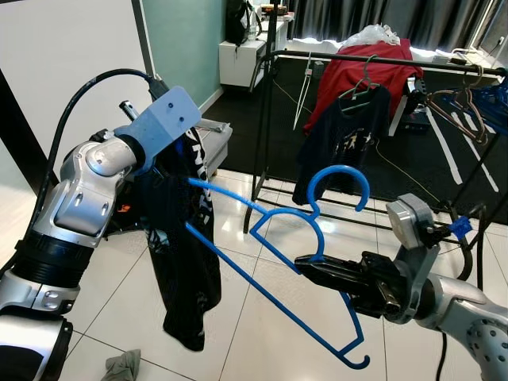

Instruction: Hang hanger

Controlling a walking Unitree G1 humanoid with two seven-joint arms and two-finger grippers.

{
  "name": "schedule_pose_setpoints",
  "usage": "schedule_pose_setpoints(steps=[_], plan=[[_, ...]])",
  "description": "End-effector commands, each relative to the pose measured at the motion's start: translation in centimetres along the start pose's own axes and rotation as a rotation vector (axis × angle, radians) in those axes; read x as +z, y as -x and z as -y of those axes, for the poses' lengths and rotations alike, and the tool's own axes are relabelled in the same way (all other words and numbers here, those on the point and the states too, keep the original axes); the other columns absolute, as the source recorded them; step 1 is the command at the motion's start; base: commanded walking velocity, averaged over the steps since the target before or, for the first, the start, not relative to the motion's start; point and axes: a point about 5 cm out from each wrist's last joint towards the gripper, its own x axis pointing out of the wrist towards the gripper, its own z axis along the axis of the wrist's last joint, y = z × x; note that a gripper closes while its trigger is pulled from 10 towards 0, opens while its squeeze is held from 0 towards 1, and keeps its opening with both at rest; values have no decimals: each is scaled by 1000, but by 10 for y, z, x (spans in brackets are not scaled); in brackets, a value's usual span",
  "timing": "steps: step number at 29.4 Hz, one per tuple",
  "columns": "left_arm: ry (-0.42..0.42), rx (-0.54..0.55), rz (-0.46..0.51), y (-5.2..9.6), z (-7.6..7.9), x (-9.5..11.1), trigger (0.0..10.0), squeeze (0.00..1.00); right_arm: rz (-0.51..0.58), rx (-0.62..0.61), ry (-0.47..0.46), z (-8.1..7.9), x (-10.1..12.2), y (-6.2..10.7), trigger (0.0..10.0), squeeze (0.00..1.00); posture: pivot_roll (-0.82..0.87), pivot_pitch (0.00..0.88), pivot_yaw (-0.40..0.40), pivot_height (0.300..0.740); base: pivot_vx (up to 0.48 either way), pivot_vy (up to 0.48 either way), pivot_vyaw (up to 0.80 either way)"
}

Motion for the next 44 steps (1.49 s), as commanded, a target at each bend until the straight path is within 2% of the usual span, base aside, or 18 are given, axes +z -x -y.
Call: schedule_pose_setpoints(steps=[1,4,5,7,13,17,19,24,26,30,34,39,44], plan=[[20,-31,11,-1,5,2,10000,0,52,58,45,-7,13,-6,10000,0,-19,0,10,740,0,0,0],[17,-112,47,-4,24,8,10000,0,83,97,68,-11,21,-13,10000,0,-19,0,9,740,0,0,0],[17,-112,47,-4,24,8,10000,0,83,97,68,-11,21,-13,10000,0,-19,0,9,740,0,0,0],[17,-177,82,-4,39,13,10000,0,91,125,81,-14,24,-19,10000,0,-21,0,8,740,0,0,0],[23,-187,91,-5,44,16,10000,0,81,137,85,-15,23,-22,10000,0,-22,0,8,740,0,0,0],[32,-89,42,-5,23,6,10000,0,52,133,72,-17,18,-21,10000,0,-22,0,6,740,0,0,0],[32,-89,42,-5,23,6,10000,0,52,133,72,-17,18,-21,10000,0,-22,0,6,740,0,0,0],[28,-21,17,-2,7,1,10000,0,-39,83,60,-13,4,-21,10000,0,-26,0,8,740,0,0,0],[28,-21,17,-2,7,1,10000,0,-39,83,60,-13,4,-21,10000,0,-26,0,8,740,0,0,0],[8,17,8,-1,-1,0,10000,0,-161,11,59,-6,-11,-15,10000,0,-27,0,6,740,0,0,0],[-10,30,-2,0,-4,-1,10000,0,-199,-22,59,-3,-15,-10,10000,0,-28,0,6,740,0,0,0],[-82,60,-46,5,-12,-10,10000,0,-281,-158,68,8,-19,7,10000,0,-34,0,9,740,0,0,0],[-132,64,-53,6,-15,-11,10000,0,-343,-255,76,21,-26,14,10000,0,-32,0,9,740,0,0,0]])
